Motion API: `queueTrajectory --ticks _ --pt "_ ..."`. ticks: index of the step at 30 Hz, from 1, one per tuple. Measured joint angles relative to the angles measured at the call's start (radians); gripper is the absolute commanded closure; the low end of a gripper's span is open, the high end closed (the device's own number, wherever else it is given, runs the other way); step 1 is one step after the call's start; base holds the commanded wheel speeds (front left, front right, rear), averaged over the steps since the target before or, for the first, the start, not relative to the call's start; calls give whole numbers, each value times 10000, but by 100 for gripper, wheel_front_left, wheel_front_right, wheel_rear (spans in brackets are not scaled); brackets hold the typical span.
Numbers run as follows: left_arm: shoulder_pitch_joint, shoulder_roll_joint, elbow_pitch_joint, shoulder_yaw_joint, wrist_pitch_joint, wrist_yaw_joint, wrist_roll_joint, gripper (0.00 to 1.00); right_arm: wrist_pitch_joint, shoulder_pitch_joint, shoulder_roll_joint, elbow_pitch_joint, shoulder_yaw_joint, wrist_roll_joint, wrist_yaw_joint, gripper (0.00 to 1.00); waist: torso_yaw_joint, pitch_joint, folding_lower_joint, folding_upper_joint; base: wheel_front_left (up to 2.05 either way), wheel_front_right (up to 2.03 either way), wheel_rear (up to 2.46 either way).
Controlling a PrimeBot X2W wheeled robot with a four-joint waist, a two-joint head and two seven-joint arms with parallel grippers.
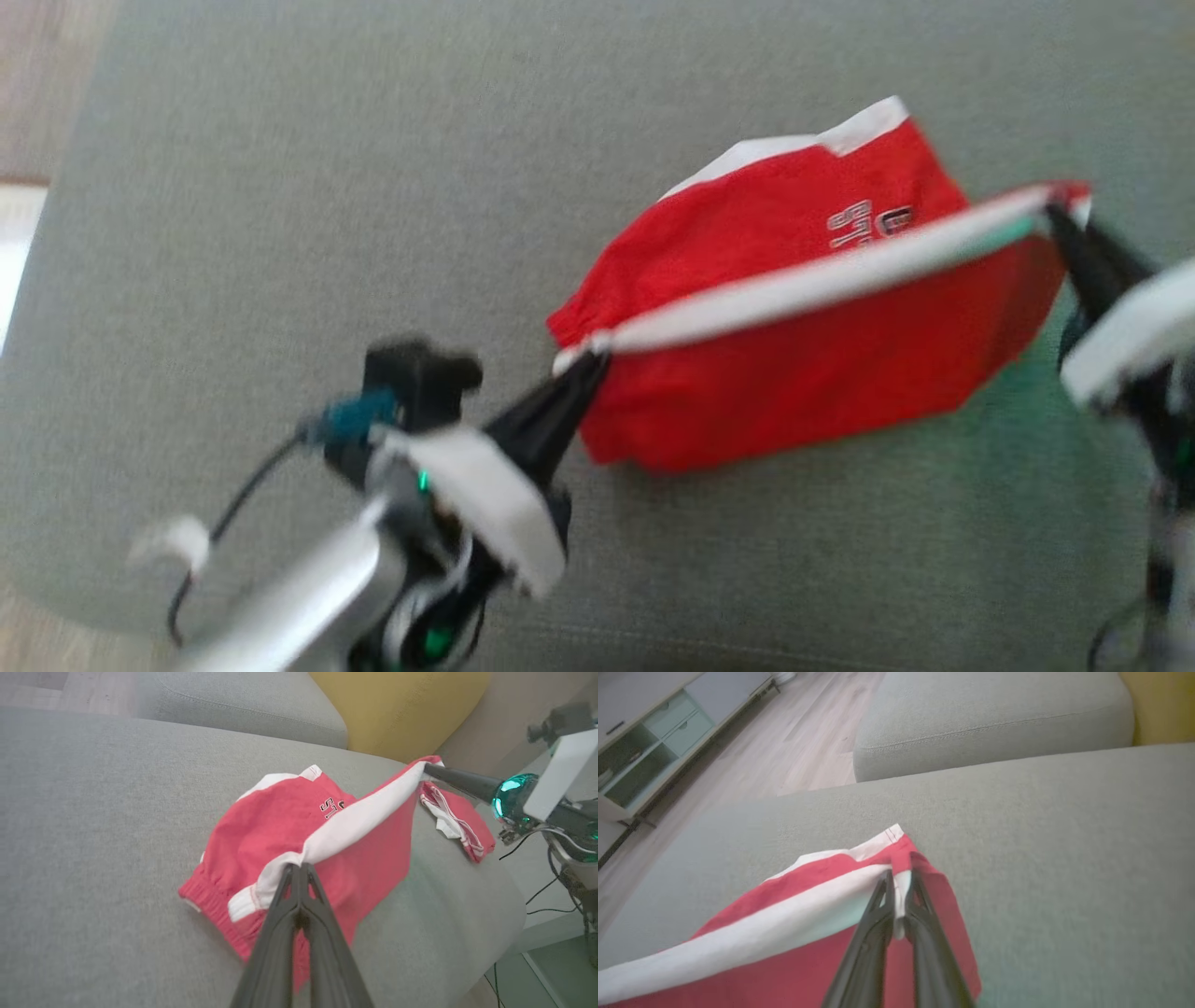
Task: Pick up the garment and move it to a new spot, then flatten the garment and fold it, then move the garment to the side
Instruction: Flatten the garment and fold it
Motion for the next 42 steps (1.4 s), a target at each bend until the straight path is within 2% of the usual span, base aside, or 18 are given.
queueTrajectory --ticks 5,11,17,24,25,26,27,28,29,32,33,34,35,39,40,42 --pt "-1713 -1020 1643 153 355 -169 -119 100 589 -2316 -602 1561 345 -416 0 100 498 774 1 0 0 0 0" --pt "-2862 -1919 3595 107 520 -451 -121 100 909 -3591 -915 3016 951 -736 0 100 1020 1507 3 0 0 0 0" --pt "-3389 -2372 4619 174 155 -616 -40 100 685 -4376 -984 3950 1218 -917 0 100 1226 1852 3 0 0 0 0" --pt "-3442 -2489 5010 186 -86 -621 -69 100 257 -4622 -1227 4794 1223 -1058 0 100 1290 1834 1 0 0 0 0" --pt "-3434 -2504 5010 184 -86 -619 -73 100 211 -4622 -1237 4863 1283 -1055 0 87 1291 1829 1 0 0 0 0" --pt "-3428 -2516 5010 190 -92 -604 -100 98 125 -4624 -1246 4897 1384 -1026 0 15 1285 1831 1 0 0 0 0" --pt "-3421 -2525 5007 192 -136 -591 -130 75 40 -4624 -1248 4903 1475 -1024 0 0 1269 1830 1 0 0 0 0" --pt "-3406 -2525 4997 198 -165 -543 -142 54 -88 -4625 -1246 4899 1524 -995 0 0 1245 1826 1 0 0 0 0" --pt "-3365 -2522 4984 232 -213 -466 -140 0 -226 -4626 -1246 4870 1565 -936 0 0 1215 1815 1 0 0 0 0" --pt "-3119 -2489 4788 433 -499 -109 -128 0 -554 -4626 -1432 4533 1756 -842 0 0 1106 1753 1 0 0 0 0" --pt "-3119 -2489 4788 433 -499 -109 -128 0 -554 -4626 -1432 4533 1756 -842 0 0 1106 1753 1 0 0 0 0" --pt "-2892 -2368 4525 531 -769 226 40 0 -616 -4620 -1716 4192 1971 -836 0 0 1006 1686 1 0 0 0 0" --pt "-2748 -2280 4322 539 -886 353 140 0 -594 -4596 -1912 3990 2100 -830 0 0 945 1652 1 0 0 0 0" --pt "-1982 -2006 3267 535 -1835 1066 840 0 228 -4216 -2627 3430 2500 -694 0 0 746 1516 1 0 0 0 0" --pt "-1982 -2006 3267 535 -1835 1066 840 0 228 -4216 -2627 3430 2500 -694 0 0 746 1516 1 0 0 0 0" --pt "-1637 -1956 2794 535 -2568 1450 1367 0 773 -3829 -2826 3273 2598 -596 0 0 715 1490 1 0 0 0 0"
